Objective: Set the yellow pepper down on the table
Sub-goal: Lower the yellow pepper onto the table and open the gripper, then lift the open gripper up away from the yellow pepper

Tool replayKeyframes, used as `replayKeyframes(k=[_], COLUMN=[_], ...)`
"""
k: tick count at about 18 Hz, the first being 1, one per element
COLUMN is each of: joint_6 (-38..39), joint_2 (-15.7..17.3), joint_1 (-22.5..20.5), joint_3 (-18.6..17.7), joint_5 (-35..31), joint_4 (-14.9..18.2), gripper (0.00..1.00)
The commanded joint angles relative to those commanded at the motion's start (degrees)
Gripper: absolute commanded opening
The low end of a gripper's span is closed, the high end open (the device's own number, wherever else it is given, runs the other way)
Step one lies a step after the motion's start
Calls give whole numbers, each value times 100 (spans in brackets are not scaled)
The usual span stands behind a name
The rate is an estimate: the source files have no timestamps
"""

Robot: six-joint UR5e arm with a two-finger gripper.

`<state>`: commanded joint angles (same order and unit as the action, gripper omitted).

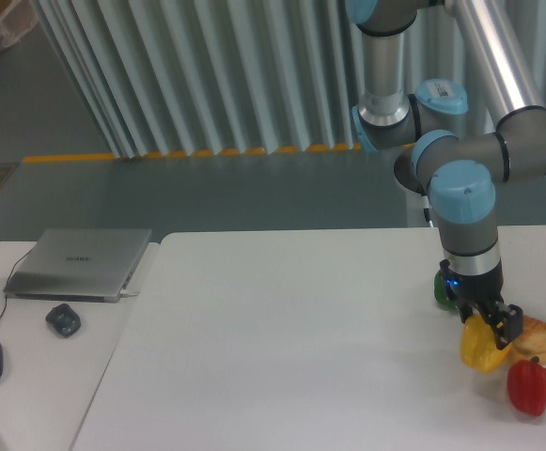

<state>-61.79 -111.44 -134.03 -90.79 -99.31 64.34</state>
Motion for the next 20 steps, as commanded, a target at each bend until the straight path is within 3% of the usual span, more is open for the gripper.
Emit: replayKeyframes(k=[6,7,8,9,14,20], joint_6=[-35,-44,-35,-35,-9,-44], joint_2=[-132,-141,-141,-158,-185,-45], joint_1=[0,0,0,-9,0,-26], joint_3=[35,35,44,44,44,281], joint_5=[-61,-114,-132,-176,-396,-212], joint_4=[9,0,0,0,-18,44], gripper=[29,39,55,97,100,100])
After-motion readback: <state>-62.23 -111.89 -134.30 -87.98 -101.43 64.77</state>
